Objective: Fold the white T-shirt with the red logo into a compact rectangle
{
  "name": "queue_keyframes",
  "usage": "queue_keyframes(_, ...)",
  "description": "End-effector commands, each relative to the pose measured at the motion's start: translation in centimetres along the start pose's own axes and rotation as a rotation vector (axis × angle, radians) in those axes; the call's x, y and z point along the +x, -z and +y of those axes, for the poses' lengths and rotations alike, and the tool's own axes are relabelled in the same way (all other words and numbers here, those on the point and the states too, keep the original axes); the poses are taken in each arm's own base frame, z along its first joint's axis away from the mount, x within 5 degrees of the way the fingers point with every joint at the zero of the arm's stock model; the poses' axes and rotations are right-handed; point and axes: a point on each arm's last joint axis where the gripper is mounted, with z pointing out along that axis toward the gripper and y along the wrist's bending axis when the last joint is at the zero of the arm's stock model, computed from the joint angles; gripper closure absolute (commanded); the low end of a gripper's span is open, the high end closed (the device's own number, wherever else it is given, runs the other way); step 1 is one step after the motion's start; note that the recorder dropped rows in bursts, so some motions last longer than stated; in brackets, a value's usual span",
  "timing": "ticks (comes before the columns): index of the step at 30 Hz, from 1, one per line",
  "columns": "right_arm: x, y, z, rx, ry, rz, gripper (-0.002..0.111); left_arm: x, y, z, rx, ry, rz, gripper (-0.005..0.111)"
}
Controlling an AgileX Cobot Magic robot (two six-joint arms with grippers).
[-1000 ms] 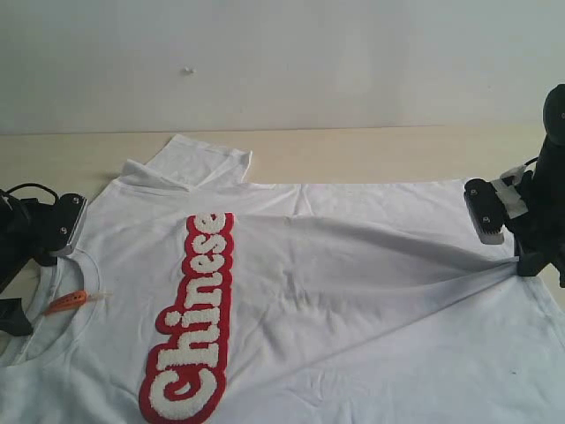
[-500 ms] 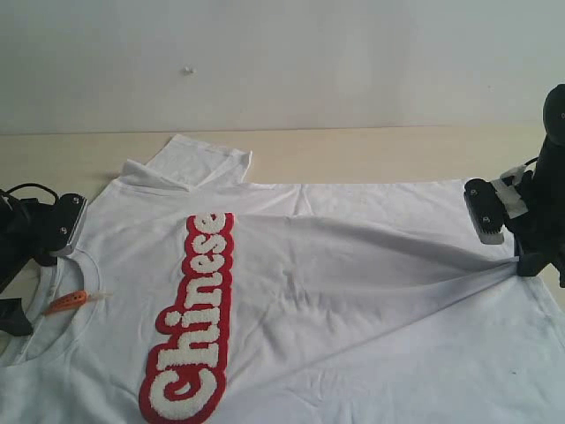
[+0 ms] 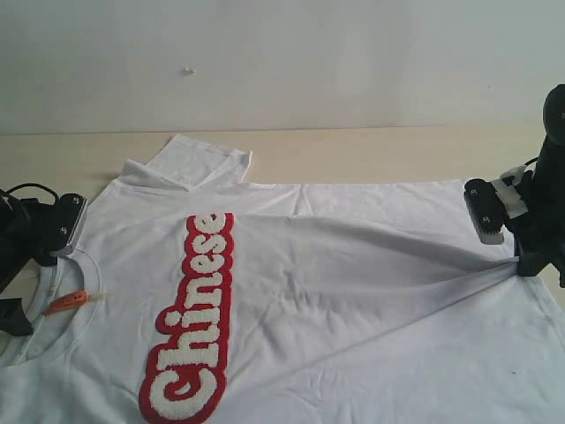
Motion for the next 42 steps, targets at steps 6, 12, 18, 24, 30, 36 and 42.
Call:
queue_keyframes(6,-0.2,-3.2,0.8,-0.086,0.003,0.008,0.108,0.4,-7.6,-3.6,0.250,-0.005,0.028,0.001)
queue_keyframes(12,-0.2,-3.2,0.8,-0.086,0.003,0.008,0.108,0.4,-7.7,-3.5,0.234,-0.007,0.027,0.004)
queue_keyframes(18,-0.2,-3.2,0.8,-0.086,0.001,0.008,0.108,0.4,-7.7,-3.5,0.234,-0.007,0.027,0.046)
queue_keyframes(24,-0.2,-3.2,0.8,-0.086,0.001,0.008,0.108,0.4,-7.5,-3.7,0.264,0.015,0.032,0.106)
queue_keyframes(30,-0.2,-3.2,0.8,-0.088,-0.006,0.008,0.108,0.2,-6.3,-2.5,0.220,0.011,0.032,0.106)
queue_keyframes(36,-0.1,-2.8,0.8,-0.080,-0.005,0.010,0.108,0.1,-3.6,-1.4,0.110,0.036,0.024,0.107)
queue_keyframes(42,-0.2,-0.6,0.7,-0.036,-0.053,-0.020,0.108,0.0,-1.7,-0.4,-0.011,0.046,0.014,0.107)
